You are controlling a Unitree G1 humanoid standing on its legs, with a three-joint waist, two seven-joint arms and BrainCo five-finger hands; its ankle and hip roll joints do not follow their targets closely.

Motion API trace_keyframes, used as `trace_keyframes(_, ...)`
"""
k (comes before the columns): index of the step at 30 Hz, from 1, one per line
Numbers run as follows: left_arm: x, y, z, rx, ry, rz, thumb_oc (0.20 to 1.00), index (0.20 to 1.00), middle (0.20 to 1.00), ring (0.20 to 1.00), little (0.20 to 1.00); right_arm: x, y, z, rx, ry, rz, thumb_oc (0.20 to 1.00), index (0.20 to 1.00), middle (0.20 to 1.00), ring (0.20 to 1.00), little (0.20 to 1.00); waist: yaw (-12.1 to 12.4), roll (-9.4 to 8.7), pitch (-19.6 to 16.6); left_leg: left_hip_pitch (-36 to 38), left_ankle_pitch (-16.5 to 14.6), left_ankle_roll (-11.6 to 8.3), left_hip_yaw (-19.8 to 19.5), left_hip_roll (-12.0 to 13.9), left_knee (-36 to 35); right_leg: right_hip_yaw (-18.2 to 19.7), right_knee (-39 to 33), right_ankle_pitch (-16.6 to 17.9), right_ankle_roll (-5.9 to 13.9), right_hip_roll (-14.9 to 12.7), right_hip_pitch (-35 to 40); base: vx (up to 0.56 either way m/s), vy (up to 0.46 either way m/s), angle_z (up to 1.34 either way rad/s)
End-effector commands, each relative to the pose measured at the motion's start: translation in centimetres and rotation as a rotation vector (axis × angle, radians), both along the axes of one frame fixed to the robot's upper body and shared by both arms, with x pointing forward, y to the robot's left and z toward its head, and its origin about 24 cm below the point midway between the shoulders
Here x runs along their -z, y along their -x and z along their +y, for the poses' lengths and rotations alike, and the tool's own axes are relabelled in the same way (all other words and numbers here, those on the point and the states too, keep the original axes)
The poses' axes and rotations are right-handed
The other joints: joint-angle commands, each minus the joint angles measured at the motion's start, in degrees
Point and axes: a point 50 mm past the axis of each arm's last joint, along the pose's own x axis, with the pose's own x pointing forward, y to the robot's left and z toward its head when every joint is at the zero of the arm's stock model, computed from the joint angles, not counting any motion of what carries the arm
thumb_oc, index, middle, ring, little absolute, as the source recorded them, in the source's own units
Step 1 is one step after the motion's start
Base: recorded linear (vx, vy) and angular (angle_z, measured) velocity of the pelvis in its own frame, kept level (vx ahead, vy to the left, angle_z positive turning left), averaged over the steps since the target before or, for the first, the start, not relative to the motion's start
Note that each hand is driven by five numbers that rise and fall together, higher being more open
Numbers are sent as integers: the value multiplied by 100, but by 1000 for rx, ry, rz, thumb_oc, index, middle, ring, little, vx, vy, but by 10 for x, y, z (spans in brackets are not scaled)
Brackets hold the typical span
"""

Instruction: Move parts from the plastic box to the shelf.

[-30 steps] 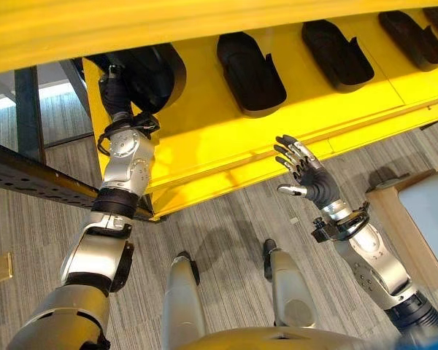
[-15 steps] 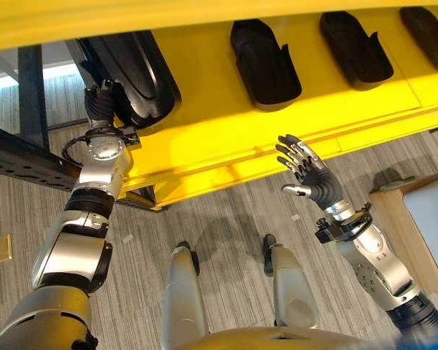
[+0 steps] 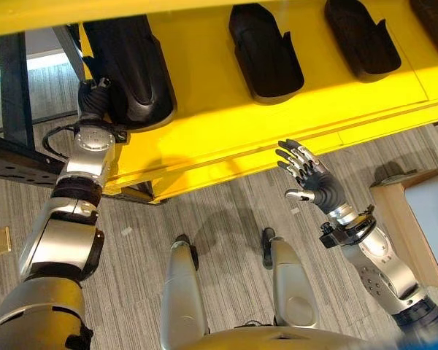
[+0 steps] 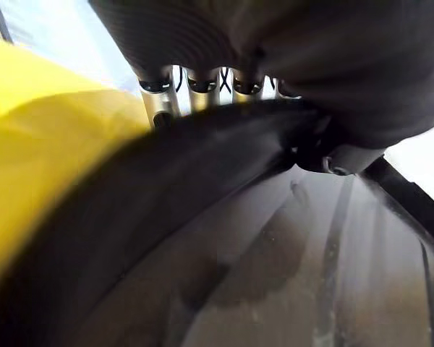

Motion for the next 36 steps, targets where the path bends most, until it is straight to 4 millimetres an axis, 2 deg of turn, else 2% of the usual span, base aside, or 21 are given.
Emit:
trace_keyframes(1,-33,3,15,-34,-56,-71,200,200,200,200,200,-21,12,-7,-17,-50,-99,1000,1000,1000,1000,1000,89,66,-462,144,345,-93,-161,340,-238,173,-119,659,52,-98,-130,0,0,0)
trace_keyframes(4,-37,3,15,-17,-14,-92,200,200,200,200,200,-19,12,-8,-19,-53,-91,1000,1000,1000,1000,1000,94,67,-473,113,333,-88,-167,335,-214,175,-106,669,55,-104,-158,0,0,0)
trace_keyframes(7,-26,3,16,-7,74,-94,200,200,200,200,200,-17,13,-7,-30,-55,-76,1000,1000,1000,1000,1000,115,51,-484,80,330,-104,-173,334,-216,183,-92,656,40,-106,-180,0,0,0)
trace_keyframes(12,-12,3,16,-13,70,-46,200,200,200,200,200,-17,14,-7,-35,-51,-72,1000,1000,1000,1000,1000,130,46,-481,59,327,-115,-178,339,-185,203,-25,630,22,-97,-217,0,0,0)
trace_keyframes(16,3,2,9,10,102,-24,200,200,200,200,200,-17,15,-7,-37,-52,-67,1000,1000,1000,1000,1000,143,33,-459,73,335,-122,-186,336,-206,202,-27,629,19,-108,-204,0,0,0)
trace_keyframes(18,19,3,4,23,127,1,200,200,200,200,200,-15,15,-7,-33,-56,-60,1000,1000,1000,1000,1000,156,22,-449,98,339,-127,-173,331,-222,201,-22,633,9,-111,-196,0,0,0)
trace_keyframes(23,33,6,3,23,132,27,200,200,200,200,200,-15,15,-8,-31,-53,-56,1000,1000,1000,1000,1000,161,16,-428,112,315,-137,-170,337,-178,225,18,626,1,-113,-205,0,0,0)
trace_keyframes(25,44,10,6,8,150,54,200,200,200,200,200,-15,15,-8,-33,-48,-58,1000,1000,1000,1000,1000,156,14,-421,129,316,-137,-168,349,-181,238,16,624,-3,-105,-196,0,0,0)
trace_keyframes(36,51,17,16,-23,149,75,200,200,200,200,200,-14,15,-8,-31,-45,-49,1000,1000,1000,1000,1000,174,41,-421,89,312,-134,-165,343,-153,248,60,609,-3,-103,-237,0,0,0)
